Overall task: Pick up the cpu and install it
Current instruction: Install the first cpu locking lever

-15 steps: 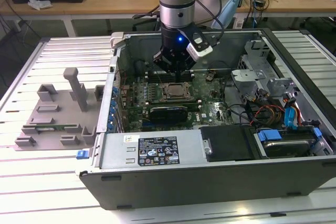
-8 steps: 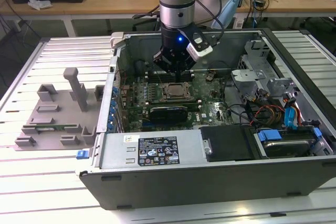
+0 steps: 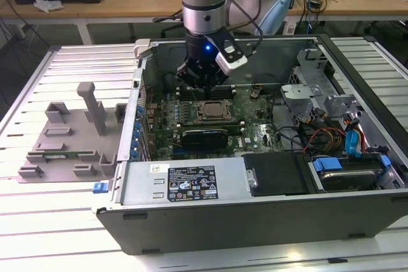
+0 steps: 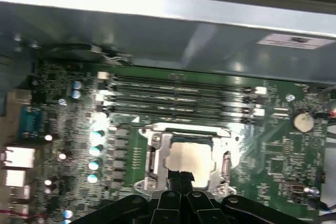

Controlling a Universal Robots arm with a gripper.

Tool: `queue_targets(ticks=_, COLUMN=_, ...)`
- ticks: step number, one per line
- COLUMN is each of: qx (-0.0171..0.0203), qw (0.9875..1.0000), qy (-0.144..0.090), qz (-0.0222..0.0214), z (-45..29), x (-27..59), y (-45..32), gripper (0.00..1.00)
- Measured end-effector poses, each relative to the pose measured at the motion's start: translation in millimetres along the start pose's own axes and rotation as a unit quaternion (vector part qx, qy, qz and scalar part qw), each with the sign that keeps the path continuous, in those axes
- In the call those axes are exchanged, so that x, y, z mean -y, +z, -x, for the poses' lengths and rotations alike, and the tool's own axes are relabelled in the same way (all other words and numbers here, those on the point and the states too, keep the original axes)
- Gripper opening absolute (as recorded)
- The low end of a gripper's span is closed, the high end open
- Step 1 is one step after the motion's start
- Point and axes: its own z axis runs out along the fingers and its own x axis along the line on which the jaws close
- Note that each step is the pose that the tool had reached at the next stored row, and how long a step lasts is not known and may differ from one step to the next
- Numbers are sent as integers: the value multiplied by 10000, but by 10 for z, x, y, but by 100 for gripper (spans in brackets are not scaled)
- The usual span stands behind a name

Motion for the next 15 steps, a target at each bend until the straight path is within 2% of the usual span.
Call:
queue_targets(ticks=1, qx=3, qw=10000, qy=-1, qz=0, z=-30, x=-3, y=-1, gripper=11)
queue_targets(ticks=2, qx=8, qw=10000, qy=0, qz=-1, z=-105, x=-9, y=-5, gripper=11)
queue_targets(ticks=4, qx=13, qw=10000, qy=-1, qz=-1, z=-161, x=-13, y=-8, gripper=11)
queue_targets(ticks=8, qx=27, qw=10000, qy=0, qz=-2, z=-338, x=-29, y=-16, gripper=11)
queue_targets(ticks=10, qx=29, qw=10000, qy=-1, qz=-3, z=-369, x=-31, y=-17, gripper=11)
queue_targets(ticks=15, qx=28, qw=10000, qy=0, qz=-3, z=-379, x=-32, y=-36, gripper=11)
